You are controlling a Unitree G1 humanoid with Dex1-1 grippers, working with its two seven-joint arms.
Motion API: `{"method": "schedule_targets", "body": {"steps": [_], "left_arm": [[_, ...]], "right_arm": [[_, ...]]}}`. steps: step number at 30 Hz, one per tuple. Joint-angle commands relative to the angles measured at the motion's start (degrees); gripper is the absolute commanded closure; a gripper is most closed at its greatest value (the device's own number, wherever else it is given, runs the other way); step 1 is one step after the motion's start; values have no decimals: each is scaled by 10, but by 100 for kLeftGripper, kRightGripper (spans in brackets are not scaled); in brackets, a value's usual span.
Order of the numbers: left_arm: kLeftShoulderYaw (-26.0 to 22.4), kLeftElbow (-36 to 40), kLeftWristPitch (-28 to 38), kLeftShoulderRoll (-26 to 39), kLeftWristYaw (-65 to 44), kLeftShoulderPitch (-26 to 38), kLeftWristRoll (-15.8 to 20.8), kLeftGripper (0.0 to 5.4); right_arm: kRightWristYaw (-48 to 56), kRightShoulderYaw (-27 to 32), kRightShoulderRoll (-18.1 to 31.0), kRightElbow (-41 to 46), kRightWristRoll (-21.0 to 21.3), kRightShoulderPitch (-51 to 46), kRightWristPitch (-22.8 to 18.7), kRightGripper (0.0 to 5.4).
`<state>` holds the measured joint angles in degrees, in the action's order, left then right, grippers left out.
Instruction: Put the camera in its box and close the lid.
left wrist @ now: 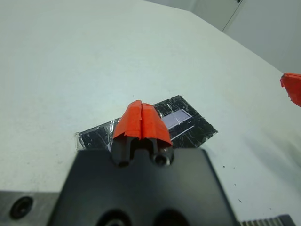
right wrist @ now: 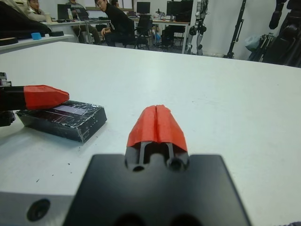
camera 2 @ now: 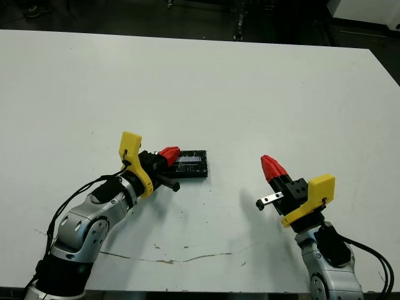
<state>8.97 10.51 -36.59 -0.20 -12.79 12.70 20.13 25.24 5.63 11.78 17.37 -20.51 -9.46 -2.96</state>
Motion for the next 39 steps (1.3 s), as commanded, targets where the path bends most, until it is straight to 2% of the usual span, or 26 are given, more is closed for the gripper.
{"method": "schedule_targets", "body": {"steps": [1,7,11,14,18,22,25,31,39], "left_arm": [[1,-6,-30,7,-4,-22,4,538],[-38,41,-29,14,-20,-22,44,538],[-69,67,19,24,-39,-26,54,538],[-99,74,83,31,-53,-29,53,538],[-138,58,184,40,-57,-34,36,538],[-182,40,253,39,-48,-41,38,538],[-200,29,303,38,-34,-53,17,538],[-199,-17,398,28,-10,-85,-38,538],[-180,-61,457,2,3,-113,-49,538]], "right_arm": [[0,2,5,-3,1,-5,2,540],[-6,2,2,3,1,-8,-3,540],[-5,2,3,2,1,-7,-2,540],[-6,2,2,2,2,-6,0,540],[-7,2,1,3,0,-5,0,540],[-10,3,0,2,2,-1,1,540],[-10,5,0,-1,-1,4,4,540],[-24,15,-9,-1,-17,21,-2,540],[-65,20,-36,7,-15,27,-2,540]]}}
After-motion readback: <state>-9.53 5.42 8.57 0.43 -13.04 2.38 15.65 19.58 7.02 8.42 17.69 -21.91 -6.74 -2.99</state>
